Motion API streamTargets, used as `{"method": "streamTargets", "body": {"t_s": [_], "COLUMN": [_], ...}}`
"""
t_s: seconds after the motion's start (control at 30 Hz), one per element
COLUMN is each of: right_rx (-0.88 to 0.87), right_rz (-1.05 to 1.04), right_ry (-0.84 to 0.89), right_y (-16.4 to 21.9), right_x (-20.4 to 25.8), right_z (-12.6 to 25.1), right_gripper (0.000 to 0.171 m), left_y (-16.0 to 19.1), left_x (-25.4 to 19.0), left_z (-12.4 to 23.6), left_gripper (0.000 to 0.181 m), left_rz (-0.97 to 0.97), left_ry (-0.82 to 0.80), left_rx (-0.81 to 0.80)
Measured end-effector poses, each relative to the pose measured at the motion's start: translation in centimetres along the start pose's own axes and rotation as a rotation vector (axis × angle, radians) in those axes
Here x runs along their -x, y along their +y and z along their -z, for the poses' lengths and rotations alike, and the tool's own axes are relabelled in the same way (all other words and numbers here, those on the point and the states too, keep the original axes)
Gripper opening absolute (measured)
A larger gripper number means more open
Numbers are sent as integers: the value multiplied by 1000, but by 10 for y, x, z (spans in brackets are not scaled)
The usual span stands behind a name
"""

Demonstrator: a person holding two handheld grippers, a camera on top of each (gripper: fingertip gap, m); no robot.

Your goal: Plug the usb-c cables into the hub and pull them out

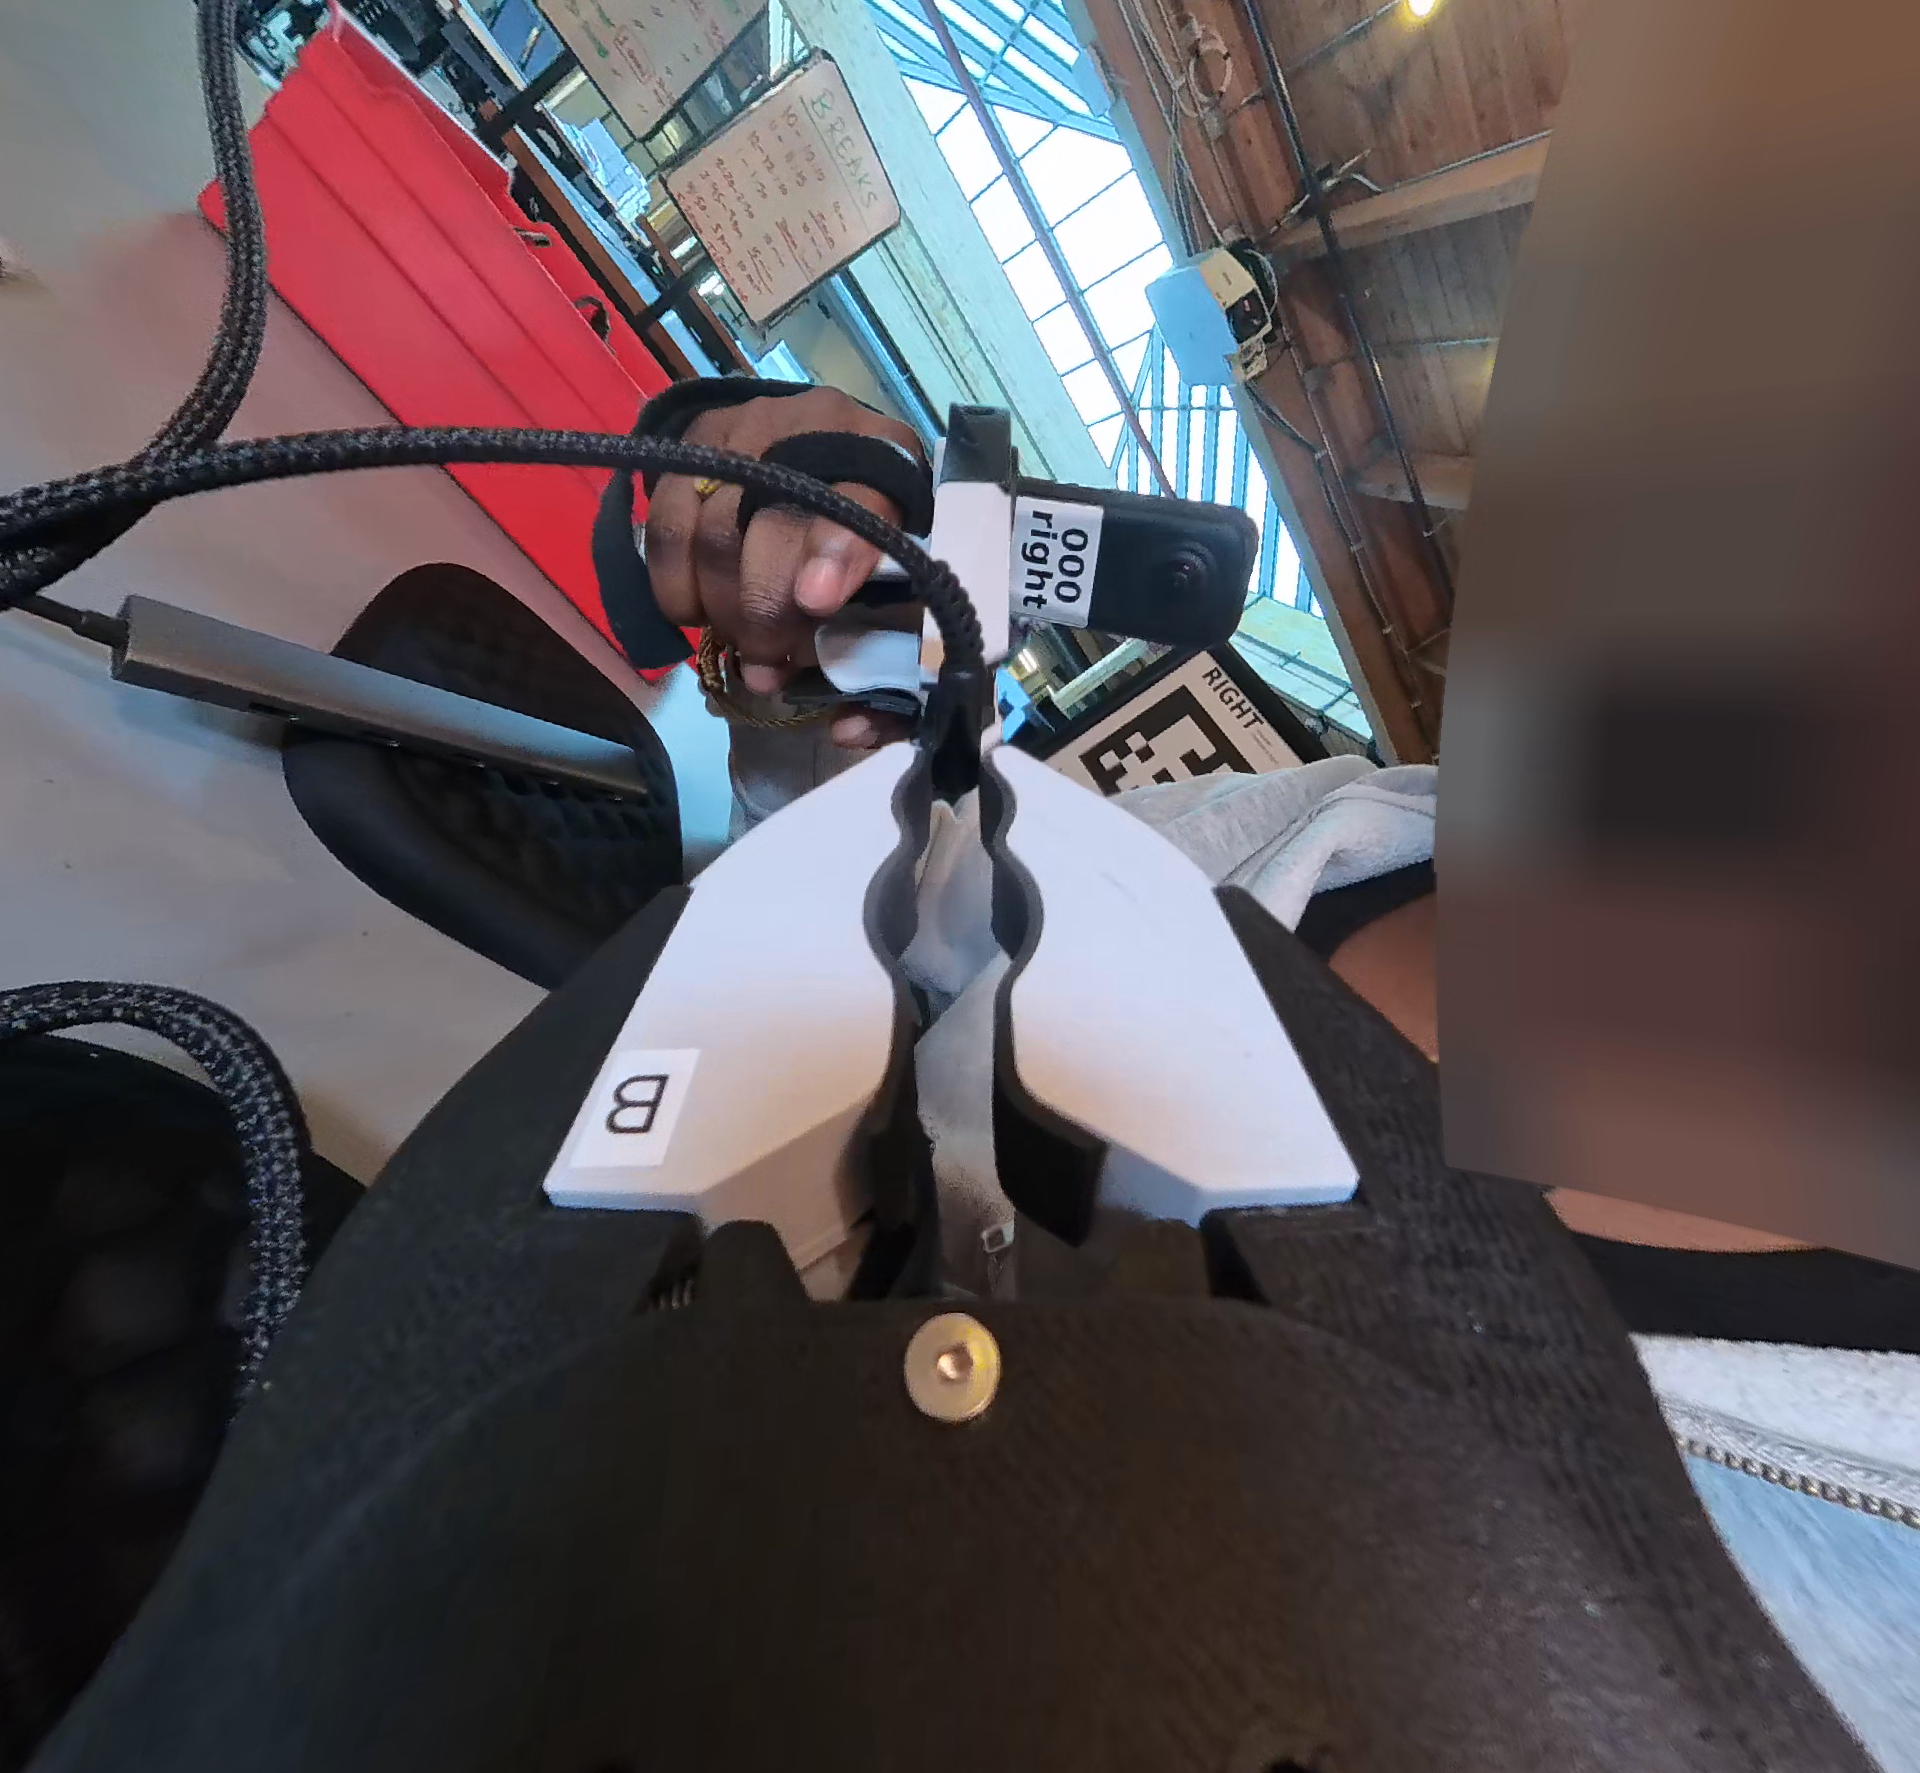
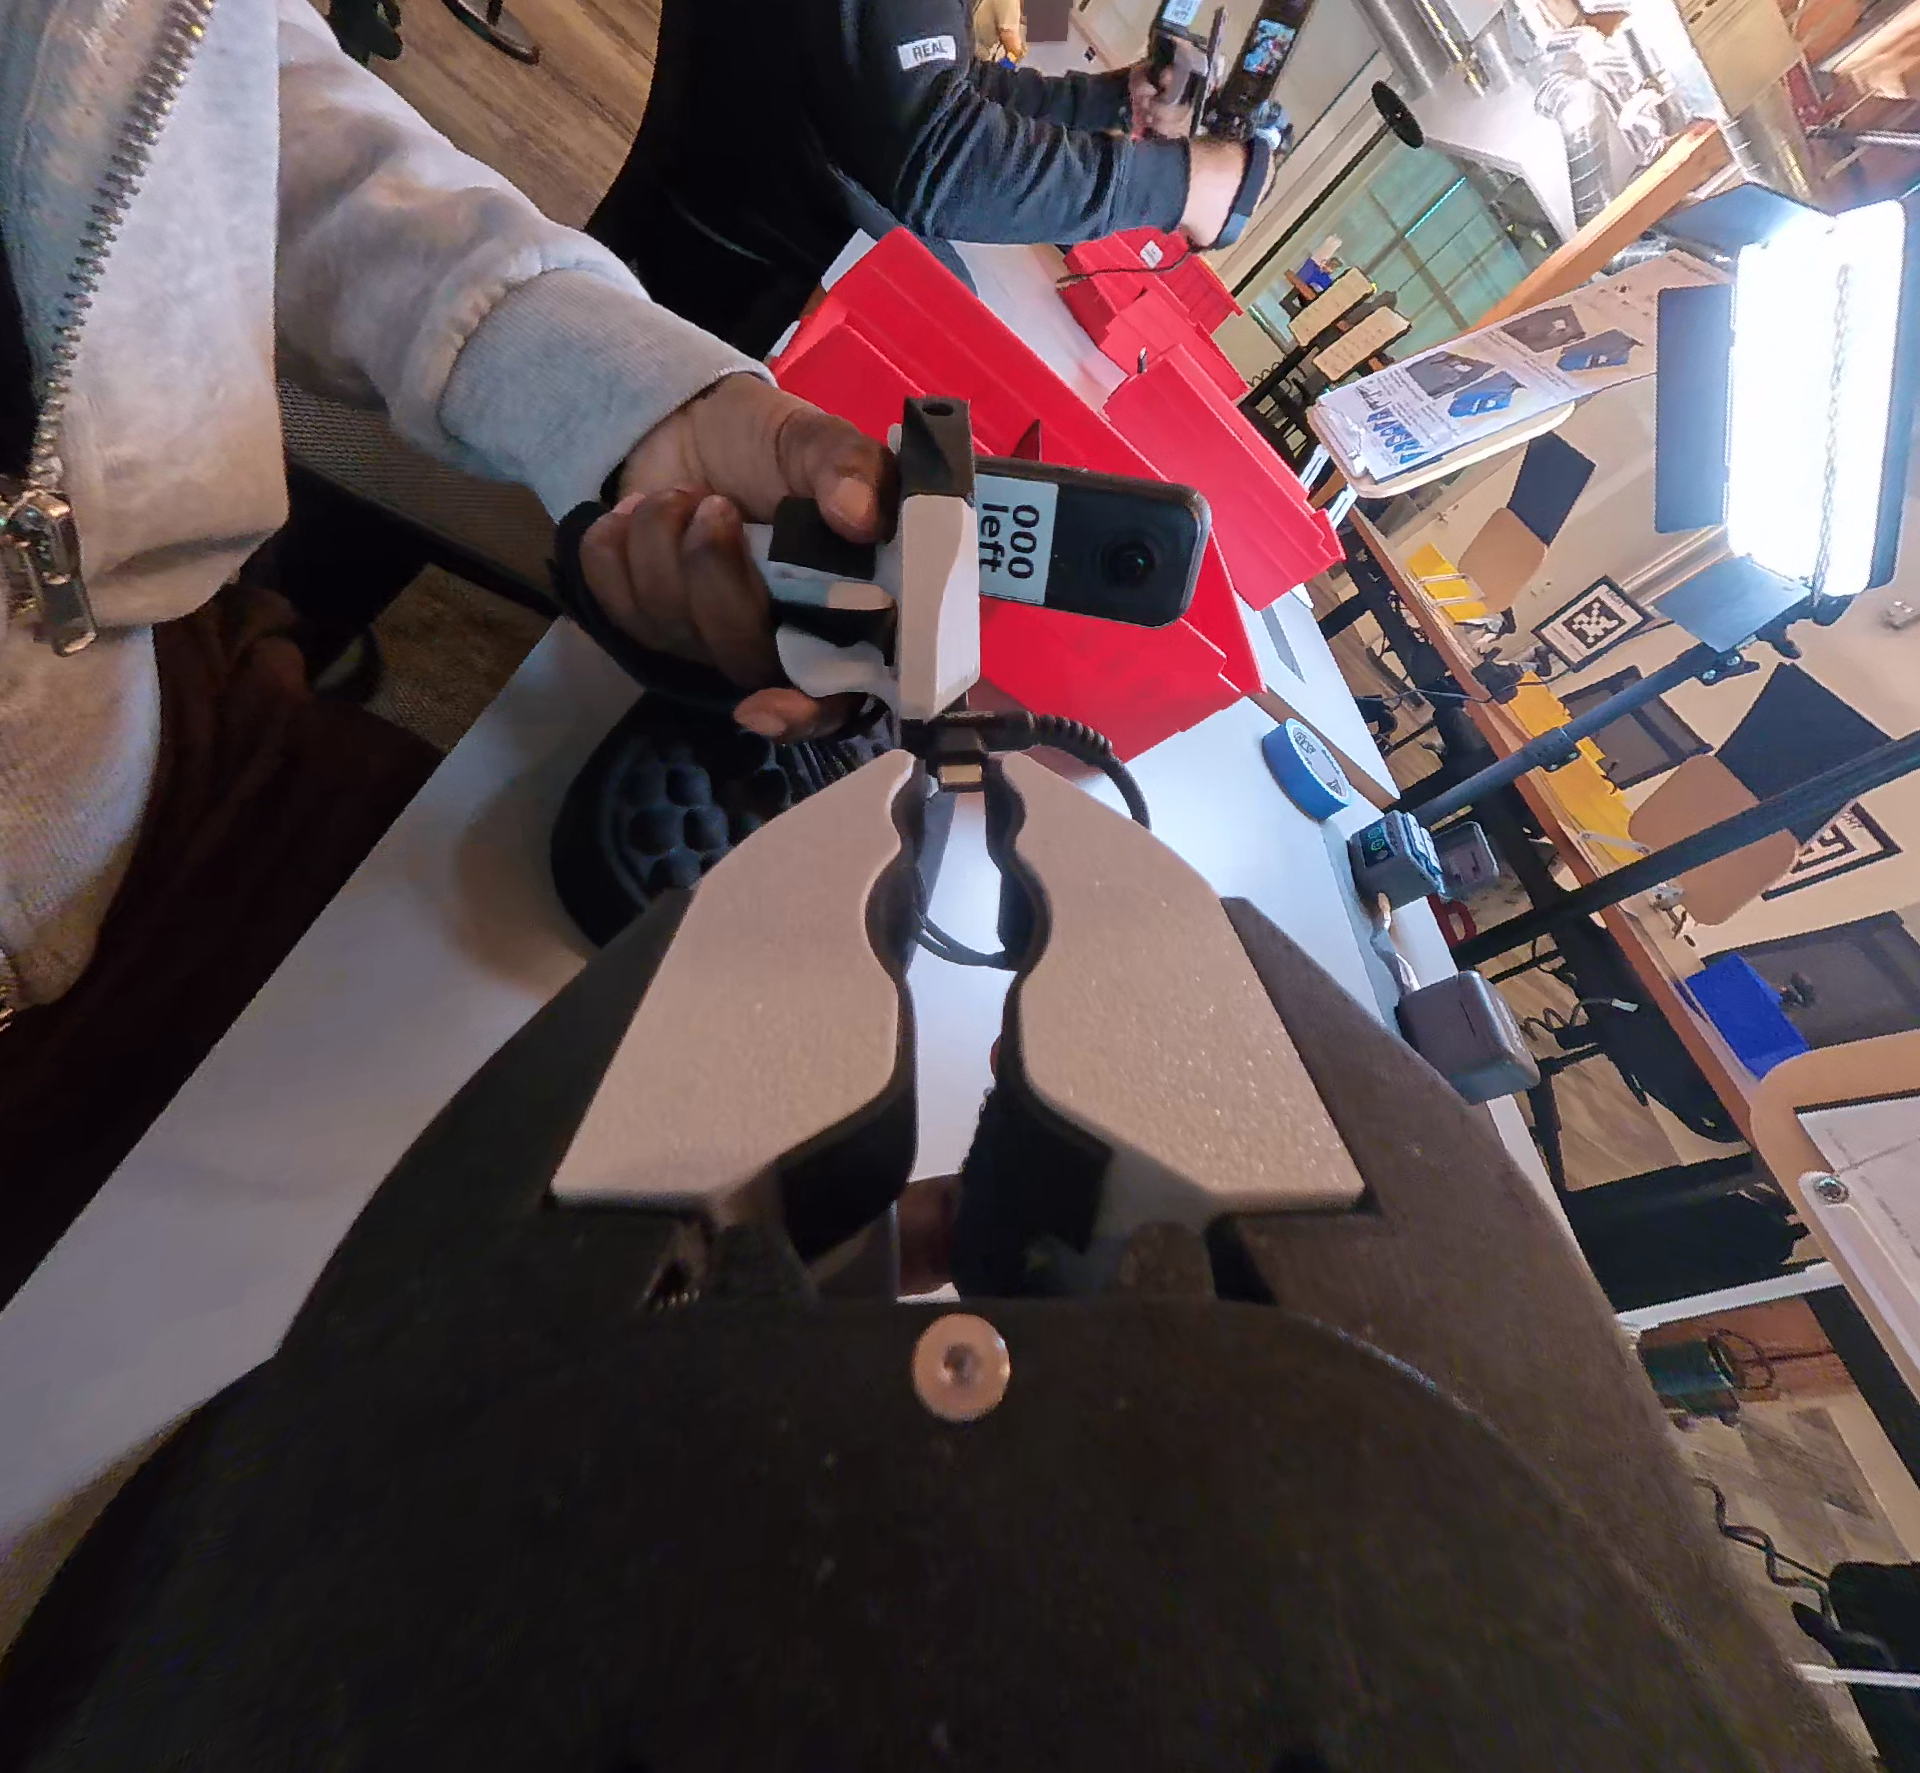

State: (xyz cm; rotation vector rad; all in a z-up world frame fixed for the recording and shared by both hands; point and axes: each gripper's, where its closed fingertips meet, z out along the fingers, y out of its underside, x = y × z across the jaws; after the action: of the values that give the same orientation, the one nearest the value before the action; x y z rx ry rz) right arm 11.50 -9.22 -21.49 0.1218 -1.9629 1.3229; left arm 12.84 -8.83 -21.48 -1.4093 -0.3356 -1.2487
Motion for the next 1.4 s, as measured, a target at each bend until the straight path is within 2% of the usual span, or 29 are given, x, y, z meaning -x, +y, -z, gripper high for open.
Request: {"method": "streamTargets", "body": {"t_s": [0.03, 0.2, 0.27, 0.4, 0.5, 0.63, 0.77, 0.93, 1.07, 1.13, 1.2, 1.23, 1.4], "right_rx": [2, -1, -30, -93, -7, 214, 353, 511, 520, 548, 608, 644, 595], "right_rz": [-2, -74, -188, -487, -663, -808, -1005, -1310, -1499, -1626, -1748, -1786, -2028], "right_ry": [5, 33, 27, -13, -69, -80, -35, -112, -257, -421, -626, -657, -561], "right_y": [1, 2, 0, -4, 14, 59, 88, 110, 115, 109, 93, 91, 98], "right_x": [-1, -5, -6, -9, 2, 18, 15, 34, 36, 44, 58, 63, 65], "right_z": [0, 0, 4, 28, 50, 81, 104, 107, 93, 90, 96, 99, 84], "right_gripper": [10, 11, 12, 25, 40, 54, 49, 50, 52, 42, 48, 49, 37], "left_y": [-1, -5, -6, -11, -14, -22, -24, -20, -20, -20, -19, -19, -13], "left_x": [1, 2, 5, 11, 13, 18, 22, 22, 22, 21, 20, 20, 21], "left_z": [0, 0, 0, 5, 10, 14, 15, 13, 13, 13, 14, 14, 11], "left_gripper": [9, 9, 9, 9, 9, 9, 9, 9, 9, 9, 9, 9, 9], "left_rz": [0, -39, -52, -49, -62, -86, -111, -119, -117, -120, -126, -130, -143], "left_ry": [-4, -26, -47, -50, -51, -72, -100, -104, -91, -85, -84, -83, -79], "left_rx": [-9, -36, -35, -67, -92, -137, -160, -145, -144, -148, -151, -150, -130]}}
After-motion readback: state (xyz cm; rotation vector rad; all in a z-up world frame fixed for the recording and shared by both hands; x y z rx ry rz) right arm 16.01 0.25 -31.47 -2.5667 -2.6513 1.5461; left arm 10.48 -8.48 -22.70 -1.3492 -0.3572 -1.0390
